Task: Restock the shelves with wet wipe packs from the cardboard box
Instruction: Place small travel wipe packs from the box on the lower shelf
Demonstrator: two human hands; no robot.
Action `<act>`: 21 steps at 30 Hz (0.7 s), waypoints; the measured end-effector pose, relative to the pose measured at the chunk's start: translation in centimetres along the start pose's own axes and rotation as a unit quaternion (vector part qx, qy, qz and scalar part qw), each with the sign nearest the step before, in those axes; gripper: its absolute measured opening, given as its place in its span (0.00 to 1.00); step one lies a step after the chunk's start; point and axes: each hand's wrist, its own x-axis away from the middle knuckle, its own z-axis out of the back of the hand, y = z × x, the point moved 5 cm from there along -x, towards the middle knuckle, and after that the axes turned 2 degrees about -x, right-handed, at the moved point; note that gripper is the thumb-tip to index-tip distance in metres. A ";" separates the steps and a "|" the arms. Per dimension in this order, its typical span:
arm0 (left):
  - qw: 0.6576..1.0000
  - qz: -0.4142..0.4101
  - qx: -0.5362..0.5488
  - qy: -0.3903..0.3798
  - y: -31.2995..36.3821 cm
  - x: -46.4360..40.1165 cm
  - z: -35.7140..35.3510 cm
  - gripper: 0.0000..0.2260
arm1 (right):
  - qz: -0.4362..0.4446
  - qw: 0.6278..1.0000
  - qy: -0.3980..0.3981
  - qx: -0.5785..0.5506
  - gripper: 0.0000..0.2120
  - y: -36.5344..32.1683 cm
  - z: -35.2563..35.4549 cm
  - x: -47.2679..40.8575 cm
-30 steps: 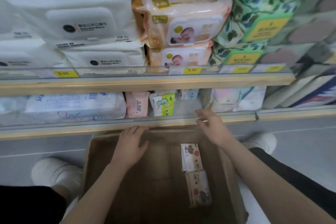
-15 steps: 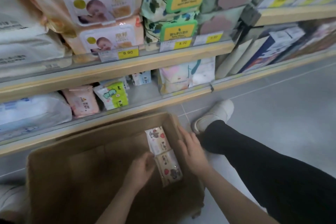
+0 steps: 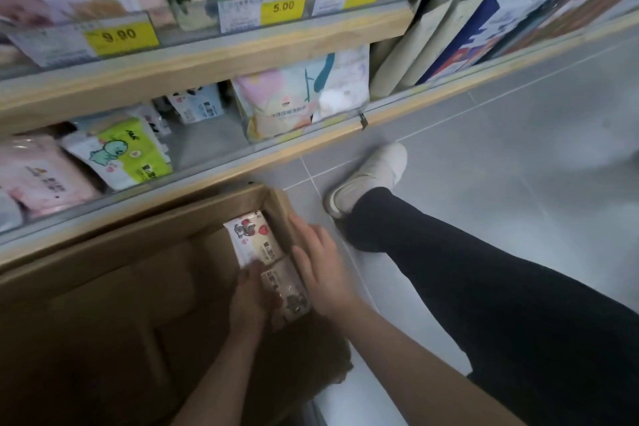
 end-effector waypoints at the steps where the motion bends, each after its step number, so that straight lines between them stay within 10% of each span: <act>1: 1.000 0.007 0.017 0.014 0.0 0.1 0.3 0.17 | 0.003 1.000 0.001 0.000 0.21 0.0 0.0 0.0; 5: 0.997 -0.013 0.057 0.042 -0.2 0.9 1.3 0.05 | 0.012 1.000 0.012 0.006 0.22 -0.5 0.2 0.0; 21: 0.964 0.053 0.195 0.175 -8.8 5.5 16.3 0.11 | 0.104 0.982 0.066 0.143 0.19 -7.7 -1.8 0.2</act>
